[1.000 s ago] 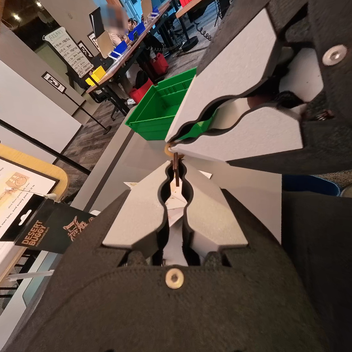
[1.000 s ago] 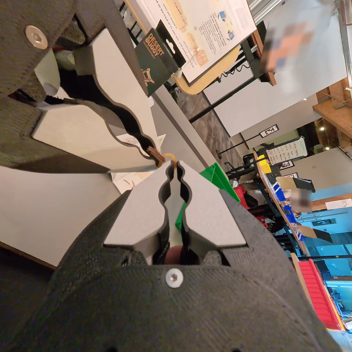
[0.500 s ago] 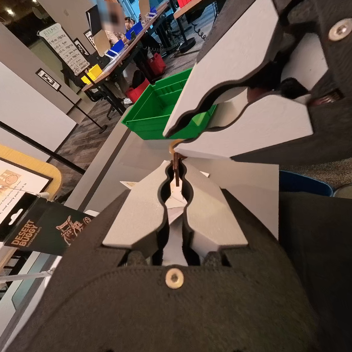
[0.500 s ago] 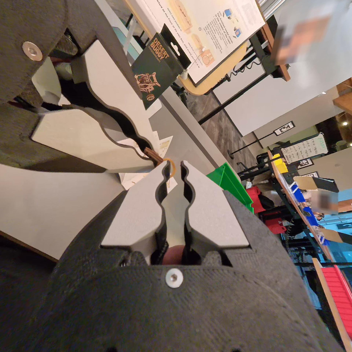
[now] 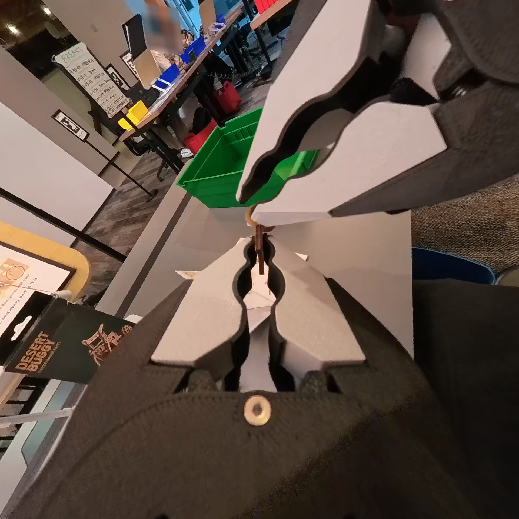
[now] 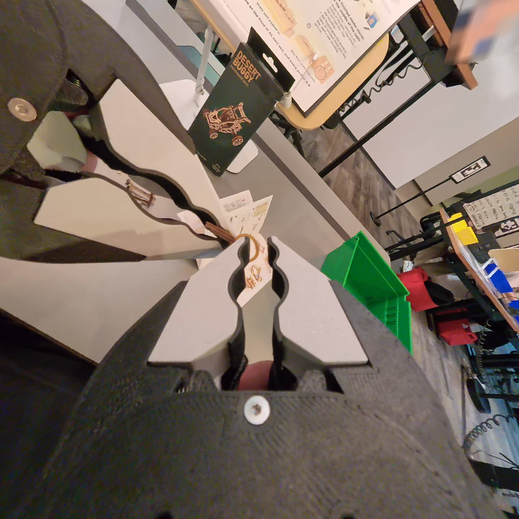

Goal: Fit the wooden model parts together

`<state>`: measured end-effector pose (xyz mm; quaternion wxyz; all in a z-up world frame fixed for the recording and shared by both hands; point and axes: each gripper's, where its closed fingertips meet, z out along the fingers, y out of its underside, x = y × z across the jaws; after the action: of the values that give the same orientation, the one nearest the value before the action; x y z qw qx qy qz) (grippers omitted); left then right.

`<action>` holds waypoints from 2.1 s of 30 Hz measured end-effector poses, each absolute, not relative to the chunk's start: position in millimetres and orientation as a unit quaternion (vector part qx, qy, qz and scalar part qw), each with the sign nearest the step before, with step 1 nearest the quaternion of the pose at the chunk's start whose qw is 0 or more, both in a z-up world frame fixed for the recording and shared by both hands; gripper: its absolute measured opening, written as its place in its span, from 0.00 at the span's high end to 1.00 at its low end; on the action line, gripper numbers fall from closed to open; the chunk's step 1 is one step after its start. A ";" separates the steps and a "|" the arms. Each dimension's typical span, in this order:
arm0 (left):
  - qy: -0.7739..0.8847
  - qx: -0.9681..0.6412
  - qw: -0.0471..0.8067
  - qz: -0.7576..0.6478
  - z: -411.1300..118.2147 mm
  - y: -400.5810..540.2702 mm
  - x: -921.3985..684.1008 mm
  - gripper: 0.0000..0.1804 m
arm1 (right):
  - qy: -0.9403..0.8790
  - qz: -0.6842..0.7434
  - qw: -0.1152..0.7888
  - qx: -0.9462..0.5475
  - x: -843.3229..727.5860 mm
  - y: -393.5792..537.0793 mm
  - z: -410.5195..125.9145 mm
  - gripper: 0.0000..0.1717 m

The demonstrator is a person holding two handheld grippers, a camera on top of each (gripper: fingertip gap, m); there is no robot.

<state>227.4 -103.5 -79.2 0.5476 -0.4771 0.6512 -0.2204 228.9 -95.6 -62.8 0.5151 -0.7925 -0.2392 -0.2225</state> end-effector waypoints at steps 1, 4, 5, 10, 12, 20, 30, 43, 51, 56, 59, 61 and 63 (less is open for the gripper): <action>0.651 -0.477 0.547 -0.222 -79.9 -103.9 227.5 0.99 | -0.238 -0.219 0.515 -0.794 229.1 -95.6 -62.7 0.94; 0.651 -0.473 0.545 -0.236 -80.9 -106.4 228.1 0.99 | -0.242 -0.196 0.506 -0.804 227.5 -96.0 -65.4 0.98; 0.650 -0.472 0.545 -0.240 -81.2 -106.4 228.0 0.99 | -0.245 -0.189 0.503 -0.807 226.9 -96.0 -66.0 0.99; 0.631 -0.477 0.546 -0.276 -84.0 -104.1 227.7 0.99 | -0.258 -0.162 0.472 -0.827 224.6 -93.7 -73.5 1.00; 0.625 -0.477 0.544 -0.292 -86.2 -103.9 227.6 0.99 | -0.261 -0.158 0.462 -0.832 224.2 -92.0 -75.5 1.00; 0.603 -0.479 0.543 -0.337 -89.9 -98.8 225.2 0.99 | -0.272 -0.161 0.427 -0.847 225.9 -85.9 -81.3 0.95; 0.597 -0.474 0.549 -0.343 -96.4 -92.8 224.7 0.99 | -0.275 -0.158 0.406 -0.857 223.5 -78.6 -83.9 0.97; 0.579 -0.491 0.548 -0.351 -105.5 -78.5 222.7 0.99 | -0.271 -0.155 0.395 -0.864 220.4 -72.8 -89.3 0.96; 0.550 -0.494 0.546 -0.394 -96.7 -71.8 217.9 0.99 | -0.249 -0.027 0.422 -0.871 208.7 -78.0 -81.6 0.93; 0.544 -0.475 0.551 -0.417 -88.5 -76.7 215.7 0.99 | -0.162 0.148 0.458 -0.862 203.8 -78.9 -81.1 0.81; 0.543 -0.461 0.548 -0.438 -84.1 -83.0 215.0 0.99 | -0.152 0.232 0.478 -0.833 199.8 -79.6 -77.8 0.81; 0.537 -0.456 0.544 -0.456 -80.3 -84.5 213.4 0.99 | -0.169 0.280 0.491 -0.808 194.4 -84.2 -72.9 0.83; 0.533 -0.449 0.542 -0.469 -76.6 -86.0 211.8 0.99 | -0.186 0.297 0.495 -0.795 194.7 -86.6 -74.8 0.83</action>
<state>211.8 -86.0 -76.6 0.5421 -0.4488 0.5333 -0.4693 194.7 -86.6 -74.8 0.4947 -0.7952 -0.1863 0.2969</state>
